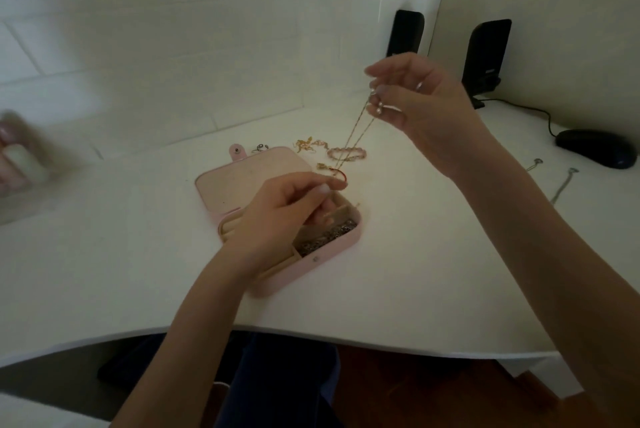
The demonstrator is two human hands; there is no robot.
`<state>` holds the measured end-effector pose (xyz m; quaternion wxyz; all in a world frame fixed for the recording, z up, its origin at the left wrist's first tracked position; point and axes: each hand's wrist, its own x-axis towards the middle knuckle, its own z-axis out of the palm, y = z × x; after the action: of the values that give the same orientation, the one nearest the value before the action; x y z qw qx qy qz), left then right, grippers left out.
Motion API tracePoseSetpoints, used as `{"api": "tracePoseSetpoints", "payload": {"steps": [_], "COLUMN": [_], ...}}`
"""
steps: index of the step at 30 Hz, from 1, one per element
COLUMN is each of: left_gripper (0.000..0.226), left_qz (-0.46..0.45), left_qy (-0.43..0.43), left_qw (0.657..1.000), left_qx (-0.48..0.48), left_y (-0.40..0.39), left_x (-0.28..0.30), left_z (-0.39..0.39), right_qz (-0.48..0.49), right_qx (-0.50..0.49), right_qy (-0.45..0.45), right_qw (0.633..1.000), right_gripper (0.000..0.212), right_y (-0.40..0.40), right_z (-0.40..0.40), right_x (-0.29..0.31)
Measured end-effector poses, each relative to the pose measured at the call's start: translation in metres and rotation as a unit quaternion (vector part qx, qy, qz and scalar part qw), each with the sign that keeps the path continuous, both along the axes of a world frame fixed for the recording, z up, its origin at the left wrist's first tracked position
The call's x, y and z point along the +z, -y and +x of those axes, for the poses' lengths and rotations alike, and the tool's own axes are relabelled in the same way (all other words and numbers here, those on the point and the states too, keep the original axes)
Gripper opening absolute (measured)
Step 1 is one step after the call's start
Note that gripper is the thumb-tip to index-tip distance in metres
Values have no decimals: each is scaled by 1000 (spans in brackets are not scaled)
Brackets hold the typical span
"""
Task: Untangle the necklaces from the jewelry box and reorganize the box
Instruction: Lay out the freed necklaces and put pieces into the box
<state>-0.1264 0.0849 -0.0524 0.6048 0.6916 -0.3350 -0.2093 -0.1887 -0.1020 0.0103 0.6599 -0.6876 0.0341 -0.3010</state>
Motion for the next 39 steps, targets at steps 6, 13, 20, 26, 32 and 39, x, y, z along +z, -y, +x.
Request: {"api": "tracePoseSetpoints", "payload": {"steps": [6,13,20,26,32,39], "left_gripper": [15,17,7,11,45,25], "left_qz": [47,49,46,240,160,121], "left_qy": [18,75,-10,190,113,96], "left_qw": [999,995,997,951,975,976], "left_qx": [1,35,63,54,101,154], "left_y": [-12,-16,-17,-25,-21,-13], "left_x": [-4,5,5,3,15,2], "left_z": [-6,-10,-8,-5,-2,-7], "right_qz": [11,-17,-47,-63,-73,-110], "right_qx": [-64,-14,25,59,120,24], "right_qy": [38,28,20,-8,-26,-129], "right_qw": [997,999,998,996,990,985], "right_gripper": [18,17,16,17,18,19], "right_y": [3,-6,-18,-37,-52,-31], "right_z": [6,4,2,0,-2,-18], "right_x": [0,-2,-1,-7,-13,-39]}}
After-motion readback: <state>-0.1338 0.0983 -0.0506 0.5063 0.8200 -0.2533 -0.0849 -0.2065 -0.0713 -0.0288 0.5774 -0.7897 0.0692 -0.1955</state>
